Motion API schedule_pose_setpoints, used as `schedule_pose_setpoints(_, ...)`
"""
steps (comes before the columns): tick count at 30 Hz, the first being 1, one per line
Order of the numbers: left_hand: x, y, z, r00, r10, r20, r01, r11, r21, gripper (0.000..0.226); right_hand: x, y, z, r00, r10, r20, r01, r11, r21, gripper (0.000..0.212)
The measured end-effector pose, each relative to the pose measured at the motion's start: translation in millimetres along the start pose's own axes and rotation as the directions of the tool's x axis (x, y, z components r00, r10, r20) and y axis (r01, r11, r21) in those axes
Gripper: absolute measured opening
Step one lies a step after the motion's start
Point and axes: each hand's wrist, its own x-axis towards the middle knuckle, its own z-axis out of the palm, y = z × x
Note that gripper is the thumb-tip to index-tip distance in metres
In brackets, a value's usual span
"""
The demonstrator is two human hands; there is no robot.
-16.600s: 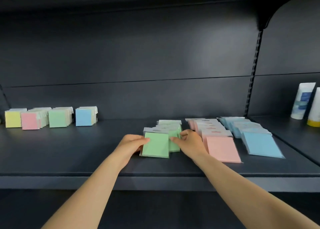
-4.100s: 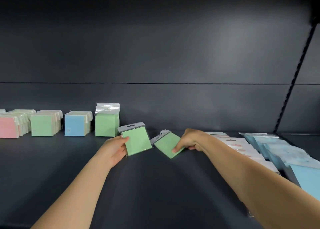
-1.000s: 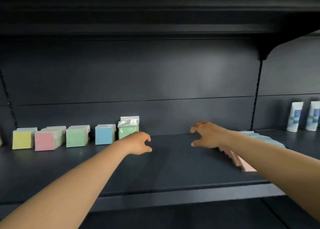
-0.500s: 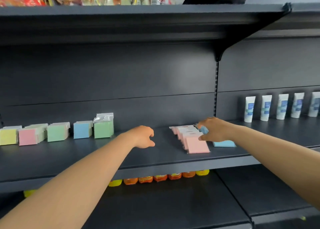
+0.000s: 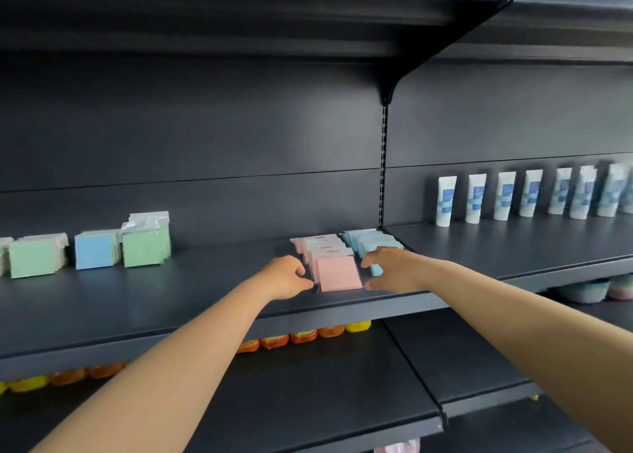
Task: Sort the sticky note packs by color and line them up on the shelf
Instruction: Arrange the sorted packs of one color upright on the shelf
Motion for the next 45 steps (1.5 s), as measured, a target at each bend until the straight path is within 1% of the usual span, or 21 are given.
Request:
schedule_pose_setpoints(2,17.1,3.1,11.4,0.999,-0.043,-0.002,0.043,0.996,-0.084,0.019,17.9,8.2,6.4,0.999,-0.018,0.03,0.017,1.0,0.026,0.049)
schedule_pose_setpoints(4,34.7,4.7,21.7,0.996,-0.093,-0.001,0.091,0.981,-0.173,0.018,37.6,16.0,12.4,0.997,-0.046,0.061,0.044,0.998,0.035,0.052)
schedule_pose_setpoints(6,47.7,5.1,30.9,0.987,-0.158,-0.011,0.15,0.954,-0.26,0.047,54.7,22.0,17.5,0.992,-0.079,0.094,0.077,0.997,0.028,0.049)
schedule_pose_setpoints(7,52.4,5.3,35.4,0.982,-0.19,-0.026,0.172,0.933,-0.317,0.056,61.5,25.1,19.5,0.989,-0.1,0.106,0.098,0.995,0.025,0.043)
schedule_pose_setpoints(8,56.1,5.9,39.3,0.977,-0.209,-0.036,0.181,0.909,-0.374,0.056,69.0,29.6,22.6,0.987,-0.117,0.109,0.113,0.993,0.036,0.03)
schedule_pose_setpoints(9,59.9,5.7,43.3,0.975,-0.218,-0.036,0.182,0.886,-0.426,0.051,75.1,33.6,24.8,0.985,-0.132,0.112,0.127,0.991,0.046,0.012)
schedule_pose_setpoints(10,61.7,5.7,46.7,0.976,-0.217,-0.035,0.176,0.867,-0.467,0.047,79.8,36.8,26.8,0.982,-0.153,0.107,0.147,0.987,0.067,0.006)
schedule_pose_setpoints(12,63.6,5.1,53.0,0.975,-0.216,-0.051,0.162,0.851,-0.5,0.041,87.4,41.8,30.9,0.973,-0.205,0.105,0.195,0.976,0.094,0.014)
schedule_pose_setpoints(14,66.9,1.4,55.4,0.967,-0.242,-0.083,0.167,0.84,-0.516,0.036,91.0,44.2,33.1,0.968,-0.232,0.1,0.219,0.968,0.122,0.037)
schedule_pose_setpoints(15,67.8,-0.4,54.8,0.963,-0.256,-0.085,0.176,0.834,-0.522,0.032,92.4,45.4,35.1,0.968,-0.234,0.087,0.219,0.964,0.15,0.043)
schedule_pose_setpoints(17,67.9,-4.0,52.6,0.959,-0.272,-0.084,0.186,0.821,-0.54,0.023,95.0,47.6,38.5,0.971,-0.236,0.039,0.222,0.949,0.225,0.048)
schedule_pose_setpoints(21,67.1,-12.9,51.7,0.934,-0.329,-0.138,0.182,0.772,-0.609,0.021,107.5,51.6,42.7,0.988,-0.135,-0.08,0.157,0.887,0.434,0.04)
schedule_pose_setpoints(23,65.1,-21.3,50.1,0.92,-0.366,-0.138,0.184,0.717,-0.673,0.017,116.0,52.7,46.1,0.992,-0.054,-0.112,0.106,0.835,0.54,0.033)
schedule_pose_setpoints(25,63.6,-32.9,48.6,0.92,-0.376,-0.107,0.148,0.588,-0.795,0.013,123.6,52.5,51.1,0.992,0.004,-0.127,0.073,0.8,0.595,0.025)
schedule_pose_setpoints(28,63.7,-43.5,46.4,0.92,-0.384,-0.078,0.055,0.323,-0.945,0.014,131.6,47.4,57.7,0.991,0.048,-0.126,0.041,0.782,0.622,0.027)
schedule_pose_setpoints(31,66.0,-48.9,47.2,0.9,-0.417,-0.129,-0.045,0.207,-0.977,0.015,137.4,39.7,60.4,0.984,0.119,-0.131,-0.012,0.785,0.619,0.045)
schedule_pose_setpoints(33,68.7,-52.6,47.4,0.878,-0.449,-0.164,-0.1,0.164,-0.981,0.017,141.4,35.3,62.7,0.98,0.156,-0.121,-0.051,0.791,0.609,0.054)
schedule_pose_setpoints(35,71.1,-56.2,48.0,0.864,-0.471,-0.176,-0.127,0.135,-0.983,0.019,146.2,33.7,65.5,0.982,0.164,-0.09,-0.077,0.792,0.605,0.056)
schedule_pose_setpoints(41,71.4,-55.8,46.5,0.858,-0.483,-0.174,-0.157,0.077,-0.985,0.026,158.4,40.3,66.8,0.985,0.175,-0.011,-0.106,0.647,0.755,0.042)
schedule_pose_setpoints(43,70.5,-54.9,46.6,0.855,-0.485,-0.182,-0.168,0.074,-0.983,0.028,158.2,41.6,66.9,0.984,0.174,-0.029,-0.092,0.648,0.756,0.036)
schedule_pose_setpoints(45,67.9,-52.5,46.7,0.851,-0.483,-0.205,-0.18,0.099,-0.979,0.031,155.3,41.7,64.9,0.978,0.175,-0.113,-0.038,0.684,0.728,0.029)
